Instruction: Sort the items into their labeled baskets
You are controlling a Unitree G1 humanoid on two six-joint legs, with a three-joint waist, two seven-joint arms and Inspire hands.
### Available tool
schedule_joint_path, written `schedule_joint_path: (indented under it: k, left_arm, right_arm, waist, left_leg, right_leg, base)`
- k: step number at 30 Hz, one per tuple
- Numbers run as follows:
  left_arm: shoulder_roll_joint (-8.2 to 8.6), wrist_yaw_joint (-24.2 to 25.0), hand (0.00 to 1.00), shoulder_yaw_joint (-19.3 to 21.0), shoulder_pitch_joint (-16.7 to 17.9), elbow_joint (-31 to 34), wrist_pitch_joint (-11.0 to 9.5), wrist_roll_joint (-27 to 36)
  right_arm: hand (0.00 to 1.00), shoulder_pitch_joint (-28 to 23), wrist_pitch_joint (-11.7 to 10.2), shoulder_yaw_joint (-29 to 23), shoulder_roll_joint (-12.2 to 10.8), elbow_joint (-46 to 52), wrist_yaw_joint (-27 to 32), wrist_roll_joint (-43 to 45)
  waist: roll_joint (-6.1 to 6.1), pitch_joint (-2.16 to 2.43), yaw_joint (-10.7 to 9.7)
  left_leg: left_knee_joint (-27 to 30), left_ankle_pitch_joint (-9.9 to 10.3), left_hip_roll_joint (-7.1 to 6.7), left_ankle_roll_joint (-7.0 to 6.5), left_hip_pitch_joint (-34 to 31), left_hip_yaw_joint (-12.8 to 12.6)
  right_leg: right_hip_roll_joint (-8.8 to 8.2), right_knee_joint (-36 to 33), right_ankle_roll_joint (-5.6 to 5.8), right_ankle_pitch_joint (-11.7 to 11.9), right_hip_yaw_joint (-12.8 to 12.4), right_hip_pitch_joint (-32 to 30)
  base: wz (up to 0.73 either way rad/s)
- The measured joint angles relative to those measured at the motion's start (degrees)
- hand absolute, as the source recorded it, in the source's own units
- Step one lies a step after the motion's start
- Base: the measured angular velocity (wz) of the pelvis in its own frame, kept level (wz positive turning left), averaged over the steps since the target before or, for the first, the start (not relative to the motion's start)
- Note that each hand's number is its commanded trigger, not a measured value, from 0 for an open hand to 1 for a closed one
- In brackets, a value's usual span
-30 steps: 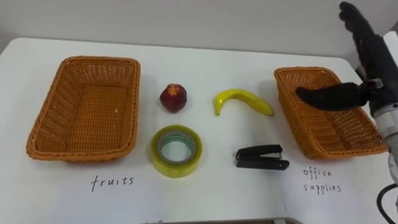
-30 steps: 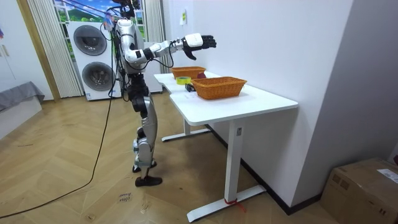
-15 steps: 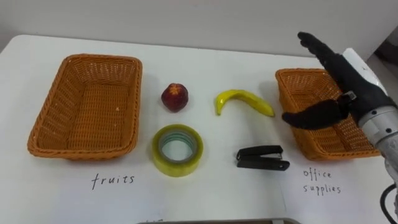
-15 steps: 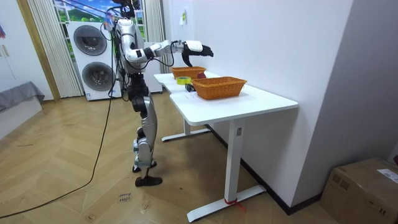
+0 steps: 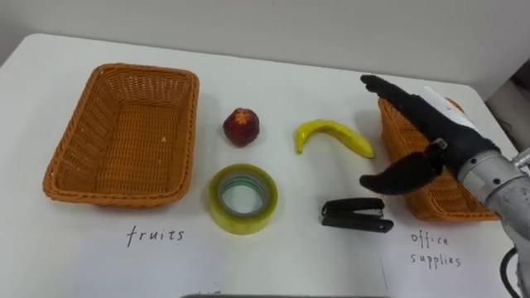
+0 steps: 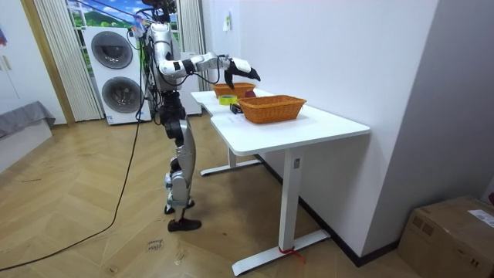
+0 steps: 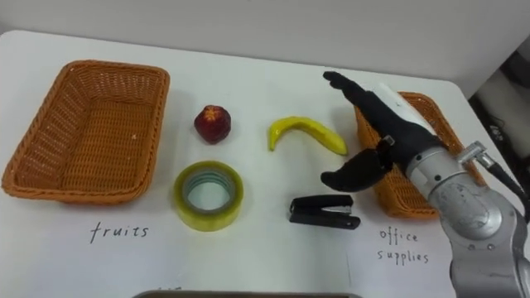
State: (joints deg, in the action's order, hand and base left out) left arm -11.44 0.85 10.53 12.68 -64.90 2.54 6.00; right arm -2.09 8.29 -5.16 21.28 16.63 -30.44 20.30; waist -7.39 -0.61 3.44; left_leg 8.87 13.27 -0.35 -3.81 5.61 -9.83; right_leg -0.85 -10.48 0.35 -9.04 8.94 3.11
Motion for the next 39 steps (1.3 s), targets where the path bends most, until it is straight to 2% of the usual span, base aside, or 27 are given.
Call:
schedule_joint_path:
  k: [5,9,13,18,20,27,31,39]
  left_arm:
    - [-0.07,0.0,0.0,-0.3,-0.1,0.2,0.1,0.0]
    - [-0.25,0.0,0.0,-0.8,-0.1,0.2,0.1,0.1]
    - [-0.71,-0.1,0.0,-1.9,-0.1,0.1,0.1,0.1]
    - [-1.28,-0.6,0.0,-3.2,-0.2,0.1,0.2,0.1]
    - [-1.47,-0.8,0.0,-4.0,-0.1,0.1,0.6,0.1]
    - [-1.5,-1.6,0.0,-4.1,-0.2,0.1,1.4,0.1]
    - [-1.53,-1.7,0.0,-4.0,-0.7,0.1,2.2,0.1]
    - [-1.53,-2.0,0.0,-4.1,-0.7,0.1,2.3,0.1]
  right_arm:
    - [0.0,-0.1,0.6,0.8,0.0,-0.1,-2.6,1.8]
    - [0.0,-0.1,1.6,1.4,0.1,-0.1,-4.1,2.5]
    - [0.0,-0.1,1.8,2.0,0.1,-0.4,-5.0,2.5]
    - [0.0,-0.2,2.1,4.7,0.1,-2.8,-5.0,2.5]
    - [0.0,-0.4,3.1,6.0,0.1,-3.0,-5.6,2.5]
    - [0.0,-0.4,3.8,6.1,0.2,-3.0,-7.0,2.6]
    - [0.0,-0.3,4.3,6.1,1.0,-2.7,-8.3,2.7]
    - [0.0,-0.3,4.4,6.1,1.1,-2.8,-8.6,3.3]
  waist:
    - [0.38,0.09,0.0]
    - [0.36,0.14,0.0]
    - [0.26,0.21,0.1]
    - [0.18,0.27,0.1]
    - [0.21,0.27,0.1]
    - [0.03,0.4,0.0]
    - [-0.05,0.47,0.0]
    - [-0.03,0.47,0.0]
  left_leg:
    - [0.0,0.0,-0.02,0.0,-0.2,0.6]
    - [0.1,0.0,-0.01,0.01,-0.2,0.6]
    - [0.3,0.0,-0.02,0.0,-0.1,0.6]
    - [0.5,0.0,-0.02,0.0,0.0,0.7]
    - [0.5,0.0,-0.02,0.0,0.0,0.7]
    - [0.7,0.0,-0.03,0.01,0.0,1.1]
    - [0.8,0.0,-0.04,0.01,-0.1,1.1]
    - [0.7,0.0,-0.03,0.01,0.0,1.2]
  right_leg:
    - [0.03,0.0,0.0,0.0,0.0,-0.1]
    - [0.03,0.0,0.0,0.0,0.1,-0.1]
    - [0.0,-0.1,0.0,0.0,0.1,0.1]
    - [-0.01,0.0,0.0,0.0,0.0,0.4]
    - [-0.02,0.0,0.0,0.0,0.0,0.4]
    - [-0.05,-0.1,-0.01,0.0,0.1,0.8]
    - [-0.08,-0.1,-0.02,0.0,0.5,0.8]
    - [-0.08,-0.1,-0.02,0.0,0.5,0.9]
  base:
    - [0.04]
    - [0.0]
    - [0.0]
    - [0.0]
    - [0.0]
    - [0.02]
    - [0.0]
    - [0.0]
